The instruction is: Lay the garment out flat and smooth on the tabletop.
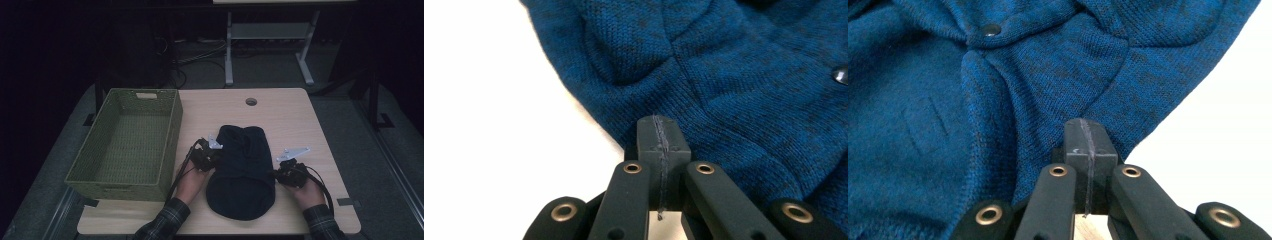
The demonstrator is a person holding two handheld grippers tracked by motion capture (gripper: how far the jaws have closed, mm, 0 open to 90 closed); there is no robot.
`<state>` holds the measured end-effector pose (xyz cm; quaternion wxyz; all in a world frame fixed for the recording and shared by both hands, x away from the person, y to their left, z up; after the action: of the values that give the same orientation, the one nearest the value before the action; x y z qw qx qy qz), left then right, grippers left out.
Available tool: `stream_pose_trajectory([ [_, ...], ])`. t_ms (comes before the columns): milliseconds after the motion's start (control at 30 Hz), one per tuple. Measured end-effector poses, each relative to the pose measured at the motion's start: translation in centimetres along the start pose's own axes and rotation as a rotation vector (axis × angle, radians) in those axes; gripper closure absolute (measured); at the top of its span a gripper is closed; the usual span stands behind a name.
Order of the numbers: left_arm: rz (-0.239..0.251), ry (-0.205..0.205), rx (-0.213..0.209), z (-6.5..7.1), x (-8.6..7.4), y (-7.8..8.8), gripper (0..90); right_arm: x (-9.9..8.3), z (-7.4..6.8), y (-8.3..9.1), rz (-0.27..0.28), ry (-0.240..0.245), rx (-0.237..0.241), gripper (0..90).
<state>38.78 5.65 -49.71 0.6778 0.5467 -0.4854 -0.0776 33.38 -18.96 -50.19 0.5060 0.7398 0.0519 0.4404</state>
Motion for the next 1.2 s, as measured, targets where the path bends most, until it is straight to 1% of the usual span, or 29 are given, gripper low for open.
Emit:
stream_pose_trajectory([
  [33,0.0,0.002,-0.002,0.0,0.0,0.0,89.9,0.0,0.0,0.0,0.0,0.002,-0.002,90.0],
  [100,-0.004,-0.021,0.019,0.1,-0.1,0.1,89.9,0.0,0.0,0.0,-0.001,0.007,-0.007,90.0],
  [167,-0.009,-0.031,0.027,0.4,-0.2,0.2,90.0,0.0,-0.1,0.0,-0.002,0.009,-0.009,90.0],
  [433,-0.004,-0.012,-0.066,1.6,-1.4,1.2,89.9,-0.5,-0.6,0.5,-0.025,0.016,0.001,90.0],
  [500,-0.001,-0.006,-0.083,1.9,-1.8,1.5,89.9,-0.9,-0.8,0.7,-0.024,0.026,0.004,90.0],
  [567,0.002,0.003,-0.097,2.1,-2.0,1.6,89.8,-1.1,-1.0,0.9,-0.019,0.02,0.017,90.0],
  [600,0.002,0.006,-0.104,2.1,-2.1,1.7,89.9,-1.2,-1.0,0.9,-0.02,0.029,0.015,90.0],
  [700,0.019,0.025,-0.132,1.9,-1.9,1.7,89.8,-1.0,-1.2,1.0,-0.016,0.033,0.028,90.0],
  [733,0.023,0.028,-0.132,1.8,-1.8,1.8,89.7,-0.8,-1.1,1.1,-0.01,0.043,0.026,89.9],
  [800,0.038,0.03,-0.136,1.6,-1.4,2.0,89.4,-0.4,-0.9,1.5,0.018,0.036,0.023,87.8],
  [900,0.06,0.038,-0.125,1.1,-0.8,2.4,85.4,0.3,-0.4,1.9,0.054,0.014,0.022,81.8],
  [933,0.07,0.041,-0.123,0.9,-0.5,2.6,83.6,0.4,-0.2,1.9,0.055,0.004,0.025,79.5],
  [967,0.074,0.045,-0.122,0.8,-0.4,2.7,81.4,0.6,0.1,2.0,0.056,0.004,0.017,76.0],
  [1000,0.074,0.045,-0.122,0.8,-0.4,2.7,80.0,0.6,0.1,2.0,0.056,0.004,0.017,76.0],
  [1033,0.086,0.055,-0.119,0.5,-0.2,2.8,80.0,0.8,0.3,2.0,0.063,0.001,0.012,74.2],
  [1067,0.095,0.062,-0.118,0.3,0.0,2.9,76.1,1.2,0.8,2.3,0.079,-0.008,0.008,70.5],
  [1100,0.101,0.065,-0.116,0.0,0.2,3.0,76.1,1.2,0.8,2.3,0.079,-0.008,0.008,70.5],
  [1133,0.108,0.068,-0.115,-0.2,0.4,3.1,74.5,1.4,1.0,2.4,0.096,-0.01,0.004,69.6],
  [1167,0.119,0.073,-0.111,-0.6,0.9,3.2,70.8,1.7,1.6,2.5,0.088,-0.023,0.0,65.8],
  [1200,0.119,0.073,-0.111,-0.6,0.9,3.2,68.8,1.7,1.6,2.5,0.088,-0.023,0.0,65.8],
])
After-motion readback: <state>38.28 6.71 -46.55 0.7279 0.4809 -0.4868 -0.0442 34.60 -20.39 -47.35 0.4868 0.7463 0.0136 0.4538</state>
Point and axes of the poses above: each handheld gripper's, and its own axes: y roughly backward along the jaws, x roughly out of its top, z roughly to its right, the point moved 5 cm from there along -y, roughly forward along the jaws, and after that the axes turned 3 degrees about -z, right-handed, at the moved point
